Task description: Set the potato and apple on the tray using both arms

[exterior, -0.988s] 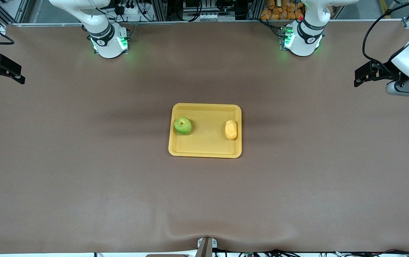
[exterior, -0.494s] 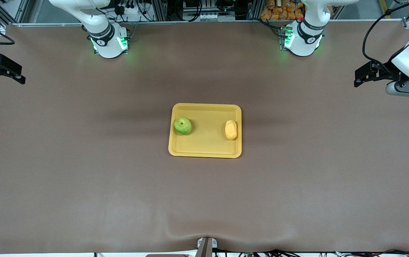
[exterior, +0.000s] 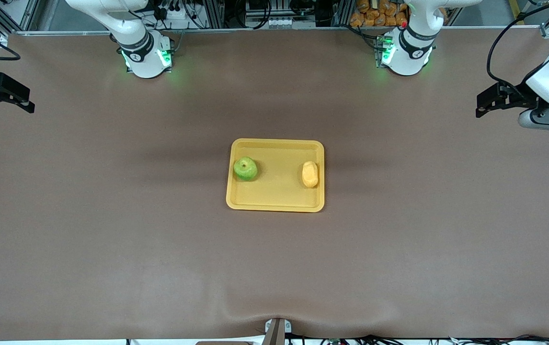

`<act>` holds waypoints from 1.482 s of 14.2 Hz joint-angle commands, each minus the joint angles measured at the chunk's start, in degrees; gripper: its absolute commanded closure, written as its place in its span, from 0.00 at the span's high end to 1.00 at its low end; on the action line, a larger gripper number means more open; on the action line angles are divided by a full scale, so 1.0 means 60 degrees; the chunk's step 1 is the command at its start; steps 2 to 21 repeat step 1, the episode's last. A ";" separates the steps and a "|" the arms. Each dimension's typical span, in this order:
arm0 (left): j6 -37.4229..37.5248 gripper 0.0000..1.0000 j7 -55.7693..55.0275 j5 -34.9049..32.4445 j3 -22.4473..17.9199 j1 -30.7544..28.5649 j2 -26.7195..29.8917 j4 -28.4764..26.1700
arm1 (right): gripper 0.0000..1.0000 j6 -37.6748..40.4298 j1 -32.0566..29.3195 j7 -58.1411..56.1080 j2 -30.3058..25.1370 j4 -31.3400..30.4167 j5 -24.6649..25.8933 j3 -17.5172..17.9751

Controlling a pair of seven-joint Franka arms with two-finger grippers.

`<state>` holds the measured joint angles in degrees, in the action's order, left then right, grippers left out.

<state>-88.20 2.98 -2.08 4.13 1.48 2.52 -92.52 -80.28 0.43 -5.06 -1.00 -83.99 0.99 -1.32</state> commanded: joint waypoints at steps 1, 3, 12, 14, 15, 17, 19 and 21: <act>-0.0007 1.00 -0.0028 -0.0123 -0.0014 0.0016 -0.0083 0.0156 | 1.00 -0.0081 -0.0130 -0.0080 -0.0111 -0.0196 0.0040 0.0089; -0.0007 1.00 -0.0028 -0.0123 -0.0014 0.0016 -0.0083 0.0156 | 1.00 -0.0081 -0.0130 -0.0080 -0.0111 -0.0196 0.0040 0.0089; -0.0007 1.00 -0.0028 -0.0123 -0.0014 0.0016 -0.0083 0.0156 | 1.00 -0.0081 -0.0130 -0.0080 -0.0111 -0.0196 0.0040 0.0089; -0.0007 1.00 -0.0028 -0.0123 -0.0014 0.0016 -0.0083 0.0156 | 1.00 -0.0081 -0.0130 -0.0080 -0.0111 -0.0196 0.0040 0.0089; -0.0007 1.00 -0.0028 -0.0123 -0.0014 0.0016 -0.0083 0.0156 | 1.00 -0.0081 -0.0130 -0.0080 -0.0111 -0.0196 0.0040 0.0089; -0.0007 1.00 -0.0028 -0.0123 -0.0014 0.0016 -0.0083 0.0156 | 1.00 -0.0081 -0.0130 -0.0080 -0.0111 -0.0196 0.0040 0.0089; -0.0007 1.00 -0.0028 -0.0123 -0.0014 0.0016 -0.0083 0.0156 | 1.00 -0.0081 -0.0130 -0.0080 -0.0111 -0.0196 0.0040 0.0089; -0.0007 1.00 -0.0028 -0.0123 -0.0014 0.0016 -0.0083 0.0156 | 1.00 -0.0081 -0.0130 -0.0080 -0.0111 -0.0196 0.0040 0.0089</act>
